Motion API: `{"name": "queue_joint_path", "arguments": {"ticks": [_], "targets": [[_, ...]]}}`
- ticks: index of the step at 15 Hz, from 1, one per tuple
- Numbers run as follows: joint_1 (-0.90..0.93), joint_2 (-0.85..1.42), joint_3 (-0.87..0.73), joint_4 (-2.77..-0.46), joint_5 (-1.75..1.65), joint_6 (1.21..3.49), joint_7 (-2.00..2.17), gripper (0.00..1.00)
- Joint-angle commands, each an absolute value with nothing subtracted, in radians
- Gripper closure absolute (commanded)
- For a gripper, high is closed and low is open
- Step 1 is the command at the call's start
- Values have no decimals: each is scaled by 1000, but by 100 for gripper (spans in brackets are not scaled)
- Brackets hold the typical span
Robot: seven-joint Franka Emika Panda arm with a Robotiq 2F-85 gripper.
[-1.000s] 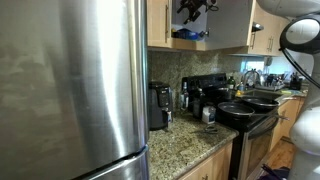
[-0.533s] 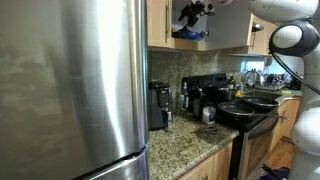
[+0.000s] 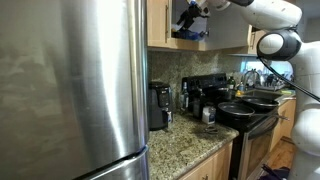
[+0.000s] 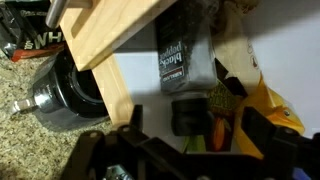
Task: Close the drawer of the air fryer, open the right upper cabinet door, remove the black bottle from the cabinet and put it on the countertop
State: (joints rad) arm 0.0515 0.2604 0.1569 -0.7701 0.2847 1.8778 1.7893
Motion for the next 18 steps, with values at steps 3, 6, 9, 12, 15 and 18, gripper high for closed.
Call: {"name": "queue_joint_path", "arguments": {"ticks": [3,6,9,12,15,18], "targets": [[38,342,154,-677,320,1820,1965,0],[47,396,126,-604,367,1780,2092,0],[40,436,128,-548,391,1753,2185,0],[50,471,127,-497,367,1732,2256,0],[56,505,133,-452,359,1707,2286,0],[70,537,133,-412,333,1694,2246,0]]}}
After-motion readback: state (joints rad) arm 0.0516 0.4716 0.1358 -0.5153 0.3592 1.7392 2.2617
